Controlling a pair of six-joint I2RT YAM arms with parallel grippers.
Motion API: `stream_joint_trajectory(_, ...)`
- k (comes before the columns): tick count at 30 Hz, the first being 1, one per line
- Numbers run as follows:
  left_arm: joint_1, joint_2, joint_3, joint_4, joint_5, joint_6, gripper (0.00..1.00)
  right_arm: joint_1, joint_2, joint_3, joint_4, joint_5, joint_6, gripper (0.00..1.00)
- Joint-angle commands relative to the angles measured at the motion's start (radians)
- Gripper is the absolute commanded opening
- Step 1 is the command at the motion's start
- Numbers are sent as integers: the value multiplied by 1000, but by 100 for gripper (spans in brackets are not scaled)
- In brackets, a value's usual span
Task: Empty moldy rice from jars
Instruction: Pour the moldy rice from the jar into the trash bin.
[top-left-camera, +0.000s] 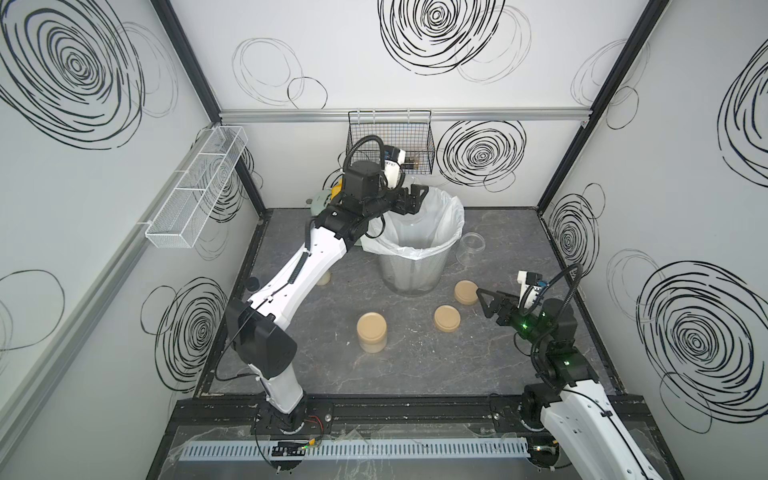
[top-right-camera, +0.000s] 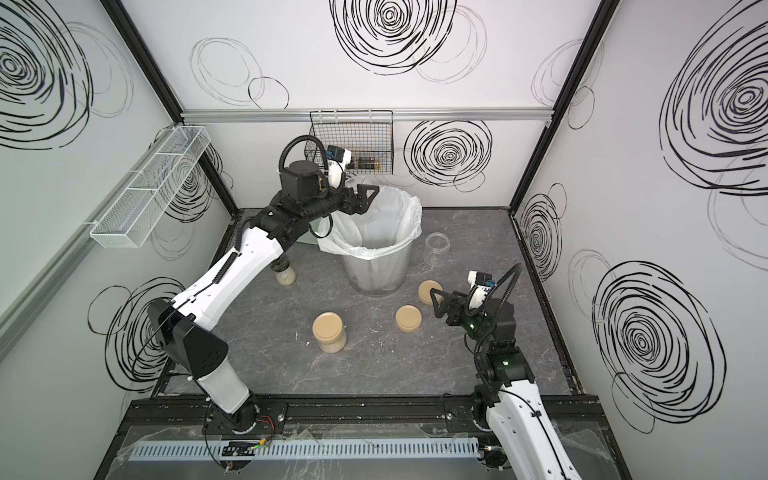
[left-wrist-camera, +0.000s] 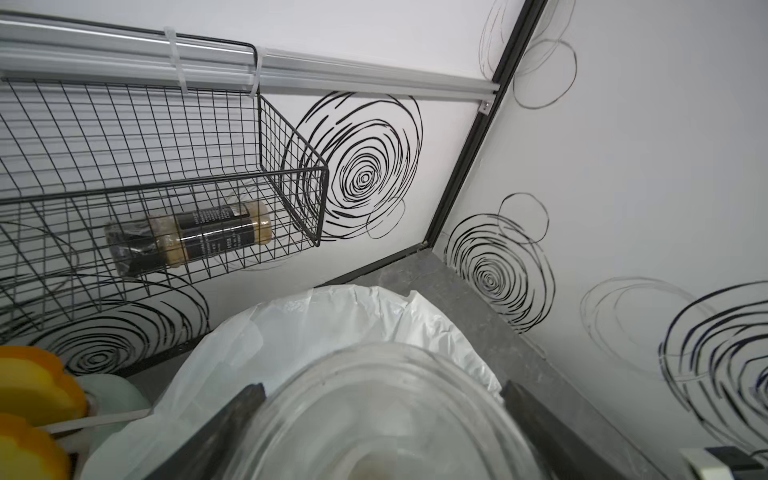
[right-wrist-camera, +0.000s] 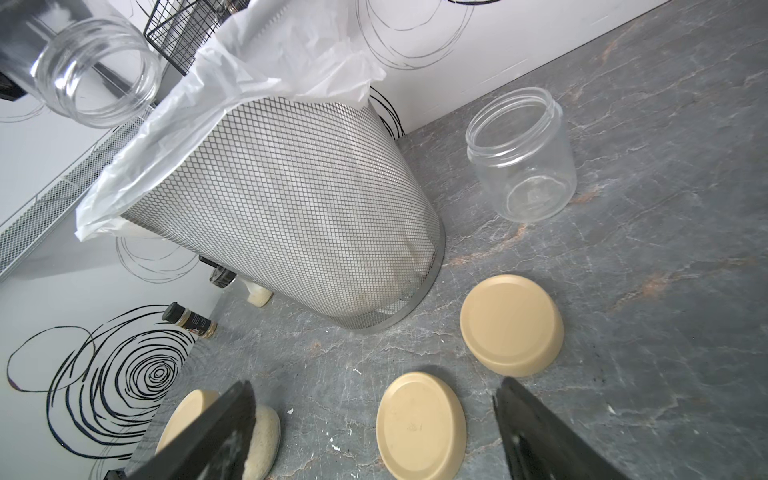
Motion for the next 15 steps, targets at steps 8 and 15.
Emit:
stream_joint_trajectory(8, -152, 31, 95, -82, -467, 485, 89, -4, -4, -8, 9, -8, -2, 91)
stream_joint_trajectory(15, -173, 38, 95, -75, -519, 541, 90, -6, 1, -9, 14, -10, -1, 91)
